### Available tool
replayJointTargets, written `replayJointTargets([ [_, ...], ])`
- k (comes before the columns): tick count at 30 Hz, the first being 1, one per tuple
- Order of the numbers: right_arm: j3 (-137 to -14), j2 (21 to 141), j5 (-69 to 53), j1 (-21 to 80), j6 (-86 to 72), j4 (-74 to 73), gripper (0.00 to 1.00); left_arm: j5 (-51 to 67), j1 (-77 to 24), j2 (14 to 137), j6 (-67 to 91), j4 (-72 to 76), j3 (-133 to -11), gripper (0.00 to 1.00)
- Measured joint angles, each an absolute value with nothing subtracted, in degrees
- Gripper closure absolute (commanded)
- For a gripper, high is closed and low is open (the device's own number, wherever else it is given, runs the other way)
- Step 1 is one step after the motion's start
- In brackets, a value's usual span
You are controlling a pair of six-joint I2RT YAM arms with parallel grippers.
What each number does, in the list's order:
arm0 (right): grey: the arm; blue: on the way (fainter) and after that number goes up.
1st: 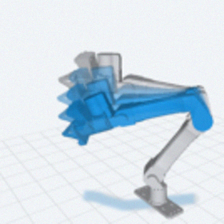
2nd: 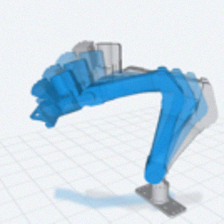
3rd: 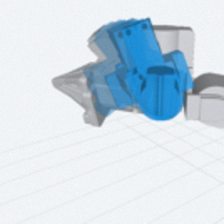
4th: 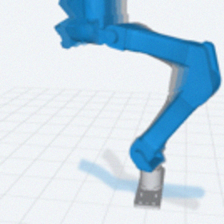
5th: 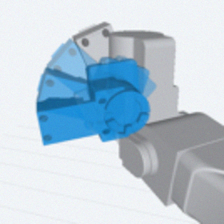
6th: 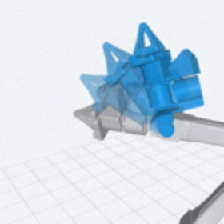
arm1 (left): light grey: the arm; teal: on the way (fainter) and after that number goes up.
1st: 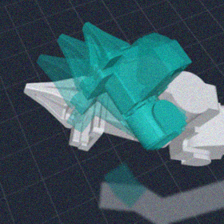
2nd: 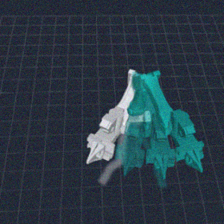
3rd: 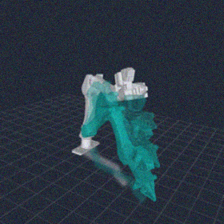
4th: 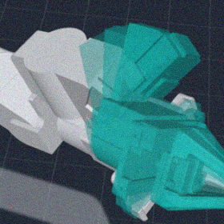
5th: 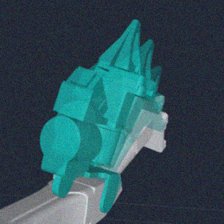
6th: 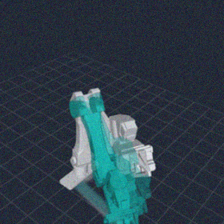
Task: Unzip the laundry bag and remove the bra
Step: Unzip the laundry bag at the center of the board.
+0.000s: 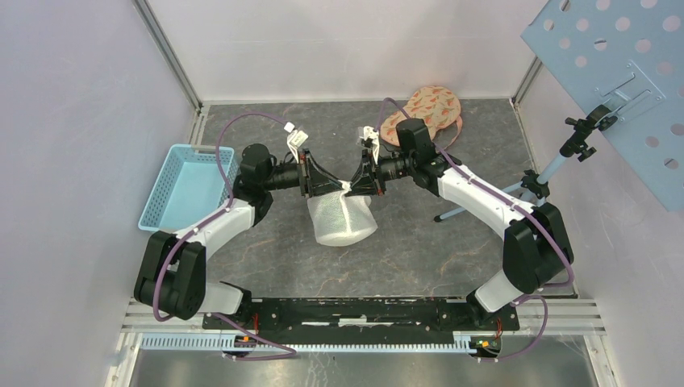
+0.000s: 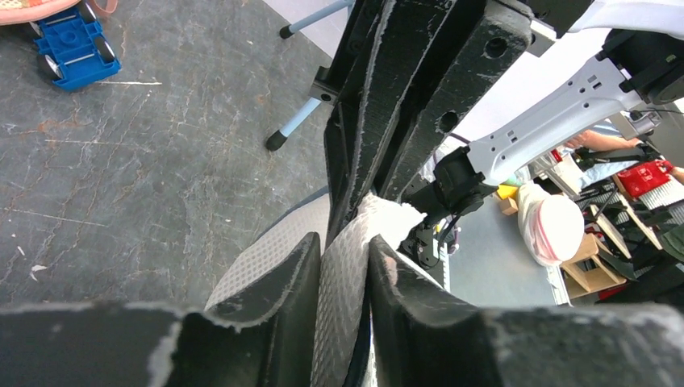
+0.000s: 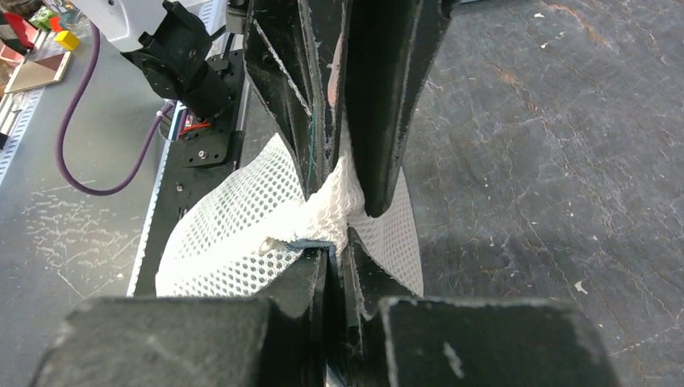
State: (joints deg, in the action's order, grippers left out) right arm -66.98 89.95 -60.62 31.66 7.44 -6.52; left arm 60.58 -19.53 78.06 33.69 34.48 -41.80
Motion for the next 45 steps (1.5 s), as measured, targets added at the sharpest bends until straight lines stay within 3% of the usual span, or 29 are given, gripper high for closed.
replayJointTargets([
  [2,-67.05,89.95,-59.57,31.66,7.62,-6.87,0.99,60.51,-19.86,78.06,34.0,34.57,-41.8,0.86],
  [4,-67.07,89.95,-58.54,31.66,7.84,-7.31,0.87,60.53,-20.08,78.06,34.06,34.57,-41.8,0.96],
  [7,-67.07,89.95,-58.08,31.66,7.84,-7.79,0.62,60.49,-20.14,78.06,34.11,34.46,-41.8,0.98],
  [10,-67.31,89.95,-57.49,31.29,9.17,-8.51,0.43,60.53,-20.05,77.84,34.11,34.24,-41.8,0.98],
  [11,-67.51,89.95,-57.32,30.94,9.54,-8.93,0.32,60.53,-19.99,77.6,34.09,33.87,-41.8,0.98],
  [13,-68.51,89.95,-56.9,29.93,10.85,-10.81,0.25,60.49,-19.55,76.82,33.95,32.16,-41.82,0.98],
  [20,-70.04,87.59,-54.13,27.64,11.44,-14.24,0.3,60.05,-18.48,75.64,32.08,27.09,-42.5,0.98],
  [27,-69.14,83.33,-54.43,27.24,2.0,-8.16,0.55,60.07,-18.46,75.64,32.05,26.28,-42.5,0.98],
  [36,-60.88,82.67,-57.49,27.24,-19.66,8.12,0.61,58.57,-18.46,75.64,31.7,24.84,-42.59,0.98],
  [45,-57.08,82.67,-57.54,27.24,-27.73,13.41,0.68,57.32,-18.46,75.61,31.64,23.86,-42.59,0.98],
])
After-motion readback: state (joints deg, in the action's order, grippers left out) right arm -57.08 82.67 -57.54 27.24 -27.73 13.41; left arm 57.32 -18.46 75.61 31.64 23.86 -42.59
